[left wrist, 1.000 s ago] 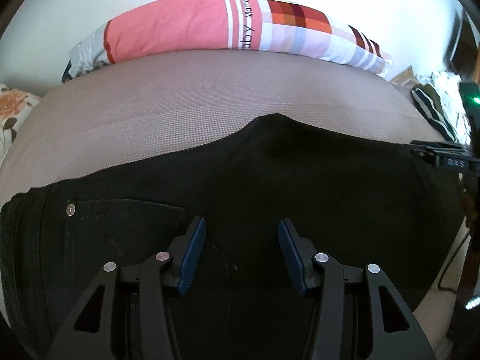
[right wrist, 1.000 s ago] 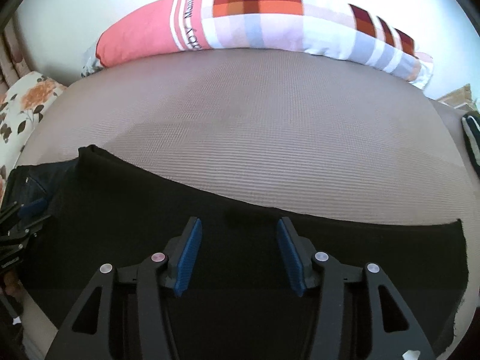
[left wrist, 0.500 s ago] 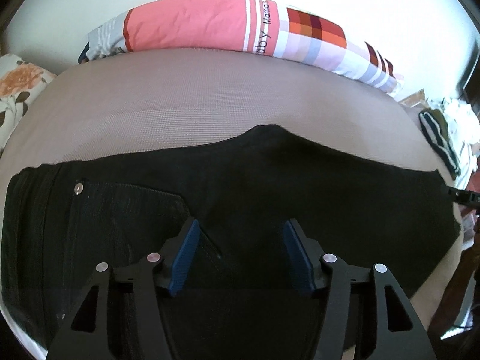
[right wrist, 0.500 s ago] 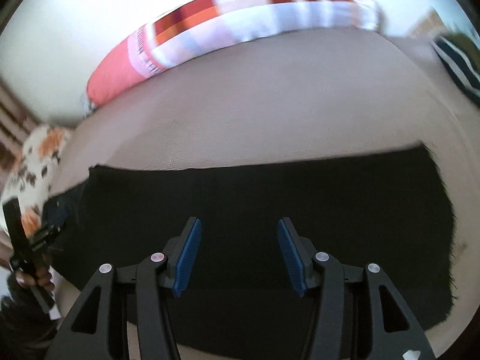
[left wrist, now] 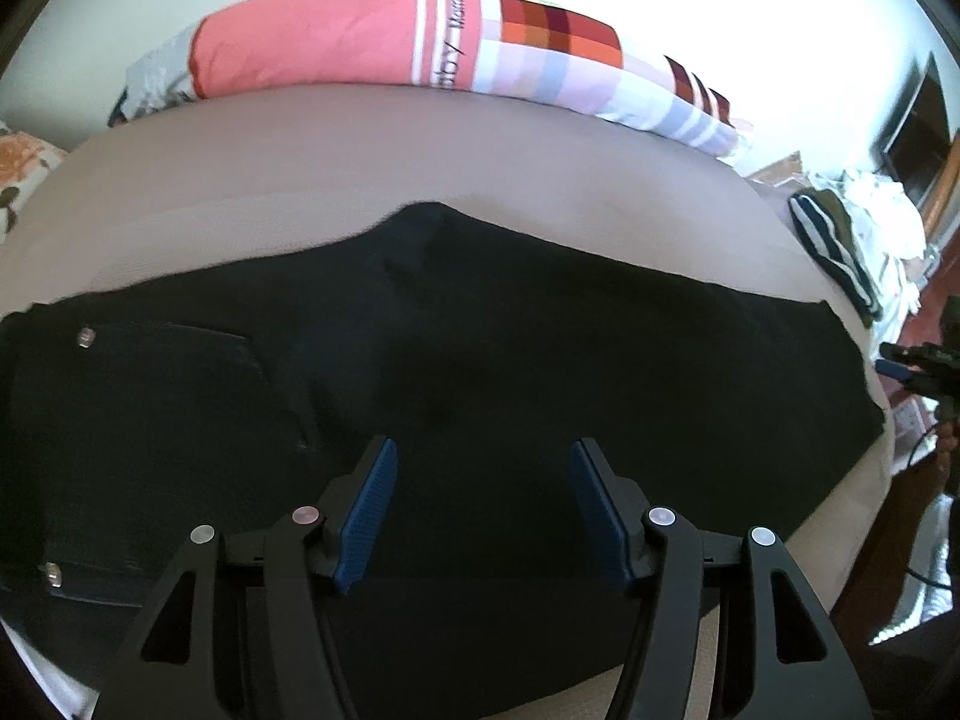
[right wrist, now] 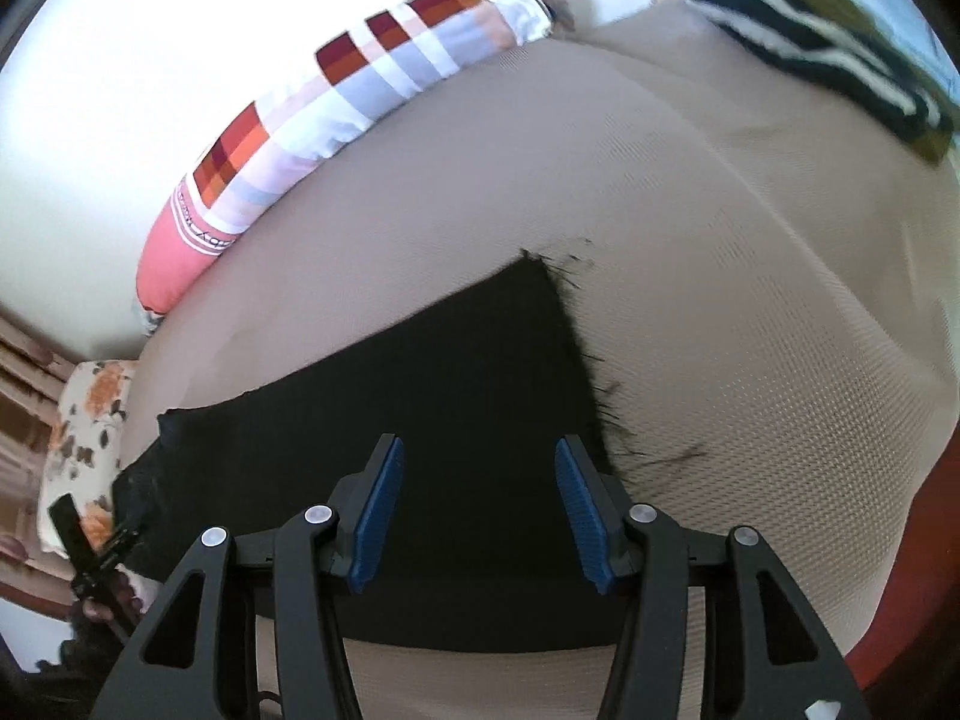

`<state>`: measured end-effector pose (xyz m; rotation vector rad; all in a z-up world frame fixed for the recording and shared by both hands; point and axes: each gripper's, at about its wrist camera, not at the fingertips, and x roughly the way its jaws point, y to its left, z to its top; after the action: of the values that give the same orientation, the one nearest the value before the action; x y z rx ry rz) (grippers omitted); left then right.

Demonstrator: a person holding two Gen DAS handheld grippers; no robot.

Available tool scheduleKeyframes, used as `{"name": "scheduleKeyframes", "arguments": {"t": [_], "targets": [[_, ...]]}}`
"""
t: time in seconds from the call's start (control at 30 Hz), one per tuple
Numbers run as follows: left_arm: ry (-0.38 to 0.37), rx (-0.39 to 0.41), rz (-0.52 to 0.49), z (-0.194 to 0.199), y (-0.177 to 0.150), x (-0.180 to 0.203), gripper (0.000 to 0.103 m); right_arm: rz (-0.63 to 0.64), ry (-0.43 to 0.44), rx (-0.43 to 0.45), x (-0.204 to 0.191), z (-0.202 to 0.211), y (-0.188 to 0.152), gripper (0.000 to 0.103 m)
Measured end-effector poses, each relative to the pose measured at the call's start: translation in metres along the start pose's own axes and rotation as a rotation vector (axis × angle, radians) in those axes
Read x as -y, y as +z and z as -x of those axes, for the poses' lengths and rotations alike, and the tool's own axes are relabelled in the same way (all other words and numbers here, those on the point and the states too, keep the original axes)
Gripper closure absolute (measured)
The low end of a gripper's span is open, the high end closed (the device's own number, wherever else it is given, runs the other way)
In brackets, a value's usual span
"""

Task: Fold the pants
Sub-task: 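Press the folded jeans flat with both open grippers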

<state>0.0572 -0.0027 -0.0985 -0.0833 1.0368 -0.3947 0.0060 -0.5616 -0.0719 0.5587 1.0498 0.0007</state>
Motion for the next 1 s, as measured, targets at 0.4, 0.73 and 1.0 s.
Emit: {"name": "scheduleKeyframes", "arguments": {"t": [0.4,0.73,1.0], "targets": [[-0.01,-0.042,0.019,-0.014,0.004,0.003,0.042,-0.033,0.065,-0.059,0.045,-0.017,0.015,0.062],[0.041,-0.05,-0.014,-0.021,0.007,0.01,0.04,0.003,0.182,-0.092,0.05,-0.039,0.028,0.084],[0.071,-0.048,-0.045,-0.026,0.006,0.016,0.035,0.018,0.267,-0.126,0.043,-0.055,0.037,0.086]]}}
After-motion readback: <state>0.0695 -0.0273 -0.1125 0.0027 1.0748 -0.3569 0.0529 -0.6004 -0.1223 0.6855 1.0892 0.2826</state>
